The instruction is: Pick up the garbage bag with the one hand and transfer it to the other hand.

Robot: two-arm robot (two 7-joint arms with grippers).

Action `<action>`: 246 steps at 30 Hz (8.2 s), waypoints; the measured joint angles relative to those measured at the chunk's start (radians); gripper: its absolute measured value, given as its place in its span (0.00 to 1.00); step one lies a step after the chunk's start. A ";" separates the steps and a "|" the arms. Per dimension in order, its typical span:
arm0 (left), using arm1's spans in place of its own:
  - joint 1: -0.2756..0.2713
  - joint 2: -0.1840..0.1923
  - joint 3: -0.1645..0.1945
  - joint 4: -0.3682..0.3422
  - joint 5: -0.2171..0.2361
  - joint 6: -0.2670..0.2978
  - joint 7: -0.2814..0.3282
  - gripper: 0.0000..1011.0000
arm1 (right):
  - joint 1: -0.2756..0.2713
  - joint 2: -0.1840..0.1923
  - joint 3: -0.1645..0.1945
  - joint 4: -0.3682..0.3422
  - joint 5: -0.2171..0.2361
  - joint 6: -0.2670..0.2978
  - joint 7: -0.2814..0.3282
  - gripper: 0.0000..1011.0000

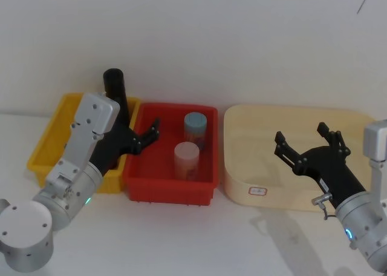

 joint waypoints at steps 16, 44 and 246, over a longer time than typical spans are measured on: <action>0.000 0.000 0.000 0.000 0.000 0.000 0.000 0.99 | 0.000 0.000 0.000 0.000 0.000 0.000 0.000 0.99; -0.002 -0.001 -0.001 -0.003 -0.001 0.009 -0.002 0.99 | 0.005 -0.001 0.000 0.005 0.001 0.002 0.004 0.99; -0.330 0.029 -0.067 0.513 -0.248 0.101 -0.492 0.49 | 0.578 -0.200 -0.308 0.625 0.001 0.410 0.266 0.66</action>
